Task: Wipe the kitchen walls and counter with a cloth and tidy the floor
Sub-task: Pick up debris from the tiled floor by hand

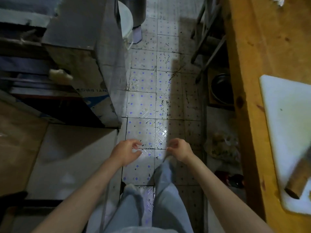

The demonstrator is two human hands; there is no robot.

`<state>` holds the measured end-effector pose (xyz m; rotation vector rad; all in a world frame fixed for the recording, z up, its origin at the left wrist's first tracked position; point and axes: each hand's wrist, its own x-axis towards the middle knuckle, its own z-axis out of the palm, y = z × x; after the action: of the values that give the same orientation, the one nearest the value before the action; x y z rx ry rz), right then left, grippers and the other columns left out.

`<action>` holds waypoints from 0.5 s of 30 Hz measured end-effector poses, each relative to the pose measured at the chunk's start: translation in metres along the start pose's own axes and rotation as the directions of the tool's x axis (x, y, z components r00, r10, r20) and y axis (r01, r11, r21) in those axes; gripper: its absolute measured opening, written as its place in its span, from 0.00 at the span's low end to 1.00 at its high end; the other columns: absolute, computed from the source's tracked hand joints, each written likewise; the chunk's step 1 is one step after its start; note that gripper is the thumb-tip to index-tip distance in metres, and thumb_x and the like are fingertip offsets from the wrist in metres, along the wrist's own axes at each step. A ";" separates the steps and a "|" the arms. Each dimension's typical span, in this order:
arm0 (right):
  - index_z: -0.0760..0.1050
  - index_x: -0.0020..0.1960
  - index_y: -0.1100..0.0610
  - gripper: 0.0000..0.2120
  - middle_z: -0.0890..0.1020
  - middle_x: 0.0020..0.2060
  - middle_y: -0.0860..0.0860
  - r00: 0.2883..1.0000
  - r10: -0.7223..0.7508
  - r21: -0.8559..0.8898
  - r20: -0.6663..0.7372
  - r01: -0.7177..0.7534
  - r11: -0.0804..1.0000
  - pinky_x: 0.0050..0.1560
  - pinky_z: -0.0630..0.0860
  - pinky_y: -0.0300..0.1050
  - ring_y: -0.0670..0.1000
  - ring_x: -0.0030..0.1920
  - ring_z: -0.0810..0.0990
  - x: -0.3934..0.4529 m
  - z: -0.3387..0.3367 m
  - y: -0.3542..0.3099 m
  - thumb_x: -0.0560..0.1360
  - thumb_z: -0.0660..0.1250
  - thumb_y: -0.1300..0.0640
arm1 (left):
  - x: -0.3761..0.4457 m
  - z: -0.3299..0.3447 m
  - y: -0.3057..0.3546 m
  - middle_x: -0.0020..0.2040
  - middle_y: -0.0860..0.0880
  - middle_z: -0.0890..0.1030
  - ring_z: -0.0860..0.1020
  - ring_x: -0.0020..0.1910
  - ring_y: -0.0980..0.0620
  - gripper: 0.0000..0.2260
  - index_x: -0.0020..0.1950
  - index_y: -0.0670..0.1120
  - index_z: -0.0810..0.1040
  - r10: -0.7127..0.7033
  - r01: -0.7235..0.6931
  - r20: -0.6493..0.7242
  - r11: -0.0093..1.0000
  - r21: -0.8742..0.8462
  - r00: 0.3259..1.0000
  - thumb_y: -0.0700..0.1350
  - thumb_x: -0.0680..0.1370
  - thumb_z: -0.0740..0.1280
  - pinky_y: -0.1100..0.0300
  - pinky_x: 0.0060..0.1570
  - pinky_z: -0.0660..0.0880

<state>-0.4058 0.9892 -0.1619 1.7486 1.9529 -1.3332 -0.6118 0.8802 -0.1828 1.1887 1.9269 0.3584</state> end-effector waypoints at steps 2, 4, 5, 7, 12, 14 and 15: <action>0.74 0.64 0.58 0.21 0.80 0.57 0.54 1.000 0.014 -0.009 0.024 -0.014 1.000 0.53 0.71 0.37 0.52 0.55 0.79 0.027 -0.011 -0.001 0.73 0.70 0.55 | 0.027 -0.002 0.006 0.44 0.55 0.78 0.78 0.46 0.53 0.13 0.55 0.52 0.79 -0.027 0.027 0.006 1.000 -0.011 1.000 0.48 0.71 0.71 0.62 0.49 0.73; 0.74 0.64 0.58 0.21 0.81 0.57 0.54 0.998 0.021 -0.007 0.053 -0.021 1.000 0.54 0.72 0.37 0.51 0.54 0.79 0.056 -0.022 -0.002 0.73 0.70 0.54 | 0.054 -0.003 0.014 0.45 0.54 0.78 0.79 0.45 0.52 0.13 0.55 0.52 0.79 -0.055 0.055 0.020 0.998 -0.019 0.998 0.48 0.71 0.72 0.61 0.49 0.73; 0.73 0.64 0.58 0.21 0.81 0.57 0.54 0.997 0.024 -0.006 0.067 -0.023 1.000 0.53 0.71 0.37 0.51 0.54 0.79 0.073 -0.027 -0.002 0.73 0.70 0.55 | 0.069 -0.003 0.019 0.45 0.54 0.78 0.79 0.43 0.52 0.13 0.56 0.51 0.79 -0.068 0.068 0.020 0.997 -0.027 0.997 0.47 0.71 0.71 0.61 0.49 0.73; 0.72 0.66 0.58 0.22 0.80 0.56 0.54 0.995 0.028 -0.033 0.094 -0.025 0.999 0.52 0.69 0.37 0.53 0.56 0.78 0.104 -0.039 -0.002 0.74 0.69 0.54 | 0.100 -0.004 0.029 0.45 0.53 0.78 0.78 0.44 0.50 0.14 0.57 0.49 0.79 -0.095 0.096 0.017 0.995 -0.040 0.995 0.46 0.72 0.71 0.60 0.52 0.72; 0.72 0.66 0.59 0.23 0.80 0.57 0.54 0.988 0.057 -0.072 0.140 -0.048 0.996 0.51 0.68 0.37 0.53 0.57 0.78 0.188 -0.053 0.006 0.73 0.69 0.53 | 0.181 0.008 0.038 0.48 0.51 0.78 0.77 0.43 0.52 0.15 0.58 0.50 0.78 -0.182 0.184 0.029 0.977 -0.106 0.983 0.48 0.71 0.72 0.60 0.50 0.74; 0.71 0.67 0.59 0.25 0.80 0.58 0.54 0.984 0.085 -0.074 0.157 -0.074 0.994 0.54 0.69 0.38 0.53 0.59 0.77 0.218 -0.050 0.013 0.72 0.70 0.53 | 0.210 0.018 0.034 0.45 0.53 0.79 0.76 0.42 0.52 0.14 0.55 0.51 0.79 -0.221 0.219 0.005 0.963 -0.154 0.975 0.48 0.71 0.73 0.61 0.51 0.74; 0.71 0.67 0.59 0.26 0.80 0.58 0.54 0.979 0.108 -0.072 0.175 -0.097 0.993 0.55 0.69 0.38 0.53 0.59 0.77 0.231 -0.046 0.018 0.72 0.70 0.53 | 0.222 0.024 0.030 0.44 0.54 0.79 0.76 0.42 0.52 0.13 0.54 0.51 0.79 -0.234 0.230 -0.001 0.959 -0.165 0.972 0.48 0.70 0.73 0.61 0.51 0.73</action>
<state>-0.4362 1.1800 -0.2982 1.6163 1.7648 -1.3288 -0.6226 1.0784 -0.2893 0.8448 1.9878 0.3965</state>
